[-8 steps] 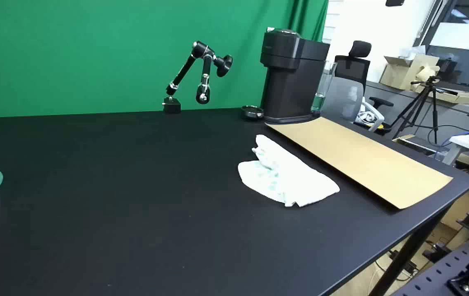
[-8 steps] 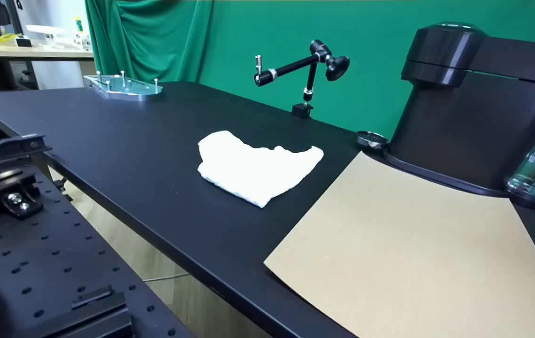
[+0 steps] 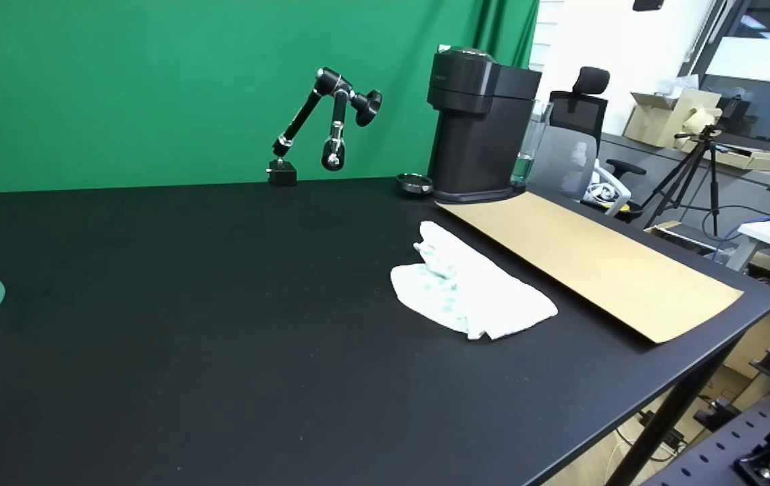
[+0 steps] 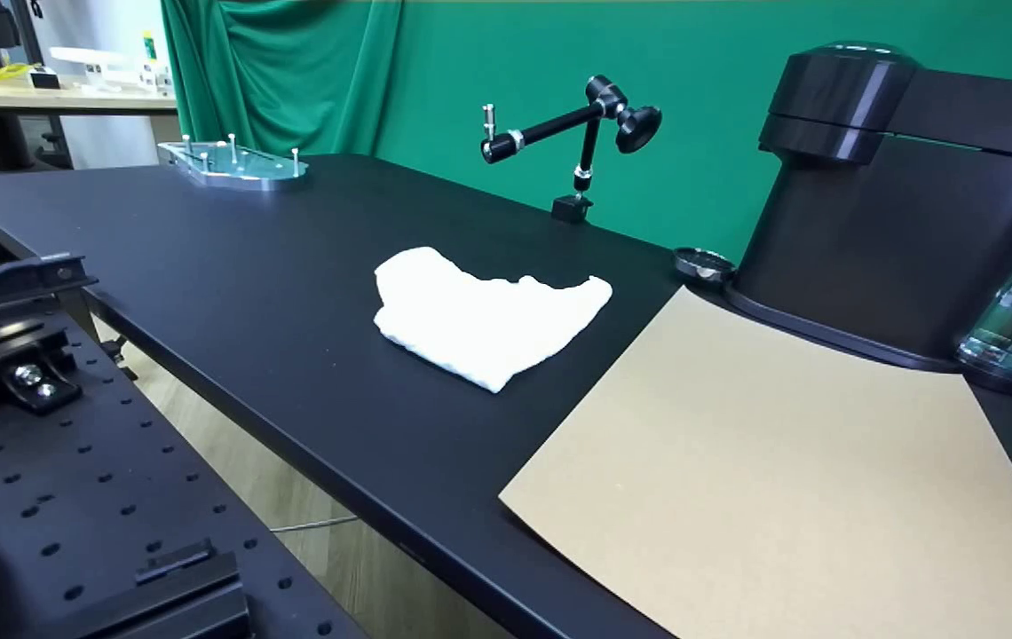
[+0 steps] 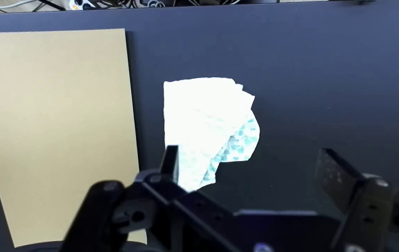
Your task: Hang the cloth on the black stand
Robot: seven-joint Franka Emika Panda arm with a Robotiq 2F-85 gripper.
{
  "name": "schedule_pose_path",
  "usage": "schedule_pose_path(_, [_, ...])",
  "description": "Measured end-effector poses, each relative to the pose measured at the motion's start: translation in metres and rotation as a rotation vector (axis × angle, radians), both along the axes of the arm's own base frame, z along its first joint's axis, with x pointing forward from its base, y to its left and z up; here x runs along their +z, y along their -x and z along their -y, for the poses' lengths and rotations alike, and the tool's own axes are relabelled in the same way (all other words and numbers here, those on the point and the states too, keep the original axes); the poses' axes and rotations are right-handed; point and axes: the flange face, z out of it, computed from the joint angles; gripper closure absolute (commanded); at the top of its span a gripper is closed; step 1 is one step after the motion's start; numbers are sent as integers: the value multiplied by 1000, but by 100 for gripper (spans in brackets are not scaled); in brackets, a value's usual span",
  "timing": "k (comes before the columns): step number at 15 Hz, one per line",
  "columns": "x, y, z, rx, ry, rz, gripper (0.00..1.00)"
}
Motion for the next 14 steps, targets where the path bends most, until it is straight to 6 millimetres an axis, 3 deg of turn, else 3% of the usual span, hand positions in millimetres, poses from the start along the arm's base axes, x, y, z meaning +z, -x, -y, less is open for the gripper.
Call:
schedule_pose_path(6, [-2, 0, 0, 2, 3, -1, 0])
schedule_pose_path(8, [-12, -1, -2, 9, 11, 28, 0])
schedule_pose_path(11, [-47, -3, -9, 29, 24, 106, 0])
schedule_pose_path(14, [-95, -1, -16, 48, 26, 175, 0])
